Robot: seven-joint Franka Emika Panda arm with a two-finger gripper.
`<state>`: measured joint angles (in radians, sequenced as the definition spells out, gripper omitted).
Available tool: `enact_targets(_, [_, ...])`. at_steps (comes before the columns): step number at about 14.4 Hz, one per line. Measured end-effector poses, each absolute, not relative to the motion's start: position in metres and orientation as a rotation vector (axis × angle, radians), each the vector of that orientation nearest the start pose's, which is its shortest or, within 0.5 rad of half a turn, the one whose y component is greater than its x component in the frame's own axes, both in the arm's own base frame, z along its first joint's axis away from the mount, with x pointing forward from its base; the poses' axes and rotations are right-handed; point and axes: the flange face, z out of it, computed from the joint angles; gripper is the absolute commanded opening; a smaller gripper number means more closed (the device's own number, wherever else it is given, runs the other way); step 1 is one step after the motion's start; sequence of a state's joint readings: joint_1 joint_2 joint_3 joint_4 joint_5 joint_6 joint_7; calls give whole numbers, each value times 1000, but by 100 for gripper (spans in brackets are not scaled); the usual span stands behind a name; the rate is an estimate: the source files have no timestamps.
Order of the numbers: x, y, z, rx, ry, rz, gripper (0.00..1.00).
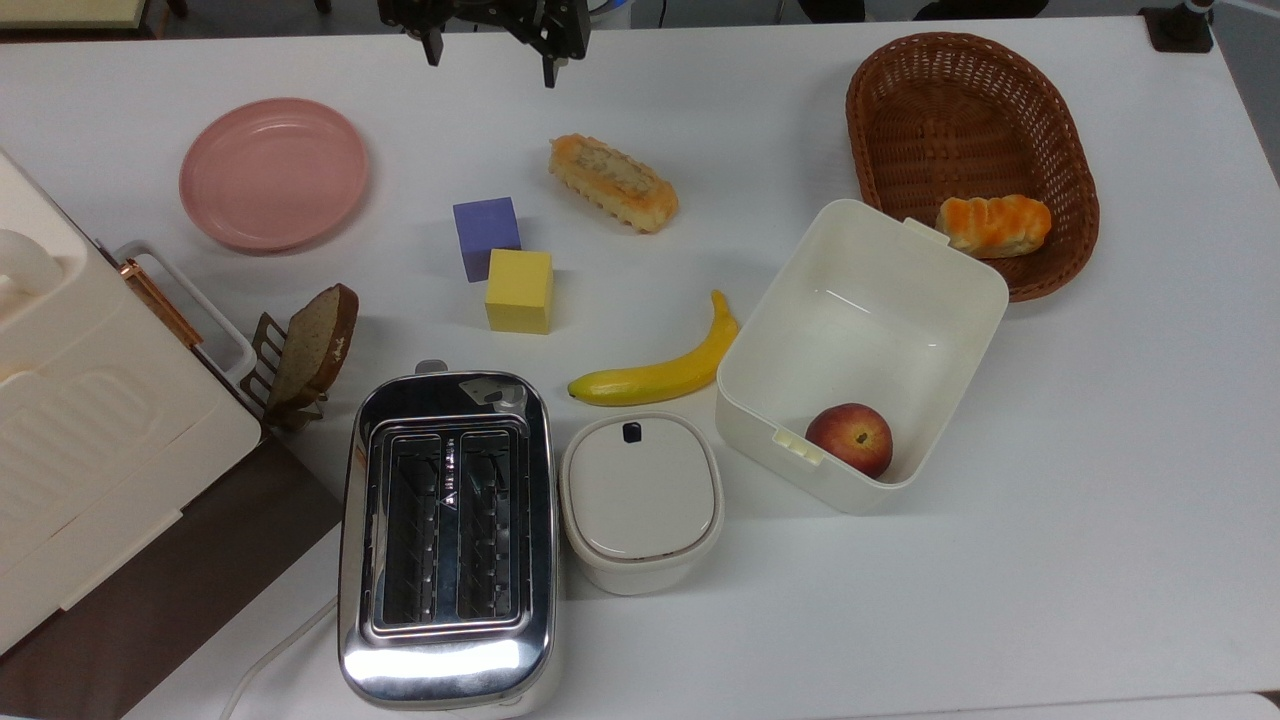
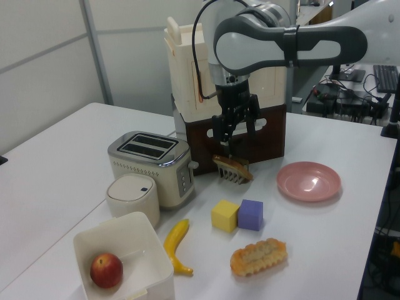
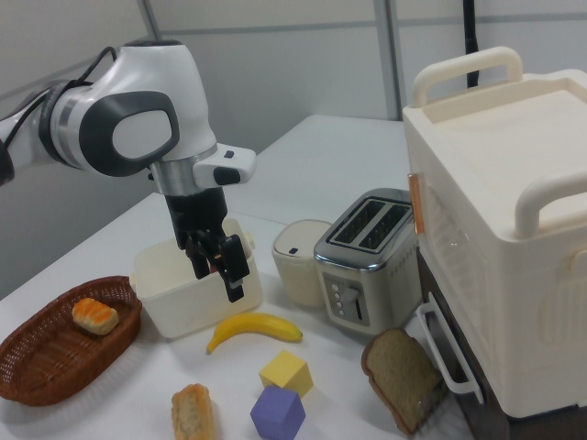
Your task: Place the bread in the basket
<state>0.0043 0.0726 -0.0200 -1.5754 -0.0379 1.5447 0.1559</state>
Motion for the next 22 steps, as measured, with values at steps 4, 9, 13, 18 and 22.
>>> enact_targets(4, [572, -7, 576, -3174, 255, 169, 100])
enact_targets(9, [571, -4, 562, -3157, -167, 237, 100])
enact_targets(13, [569, -3, 531, -3039, -676, 334, 100])
enact_targets(18, [564, 2, 509, -2889, -1026, 396, 100])
enact_targets(22, [551, 56, 448, -2815, -1190, 467, 100])
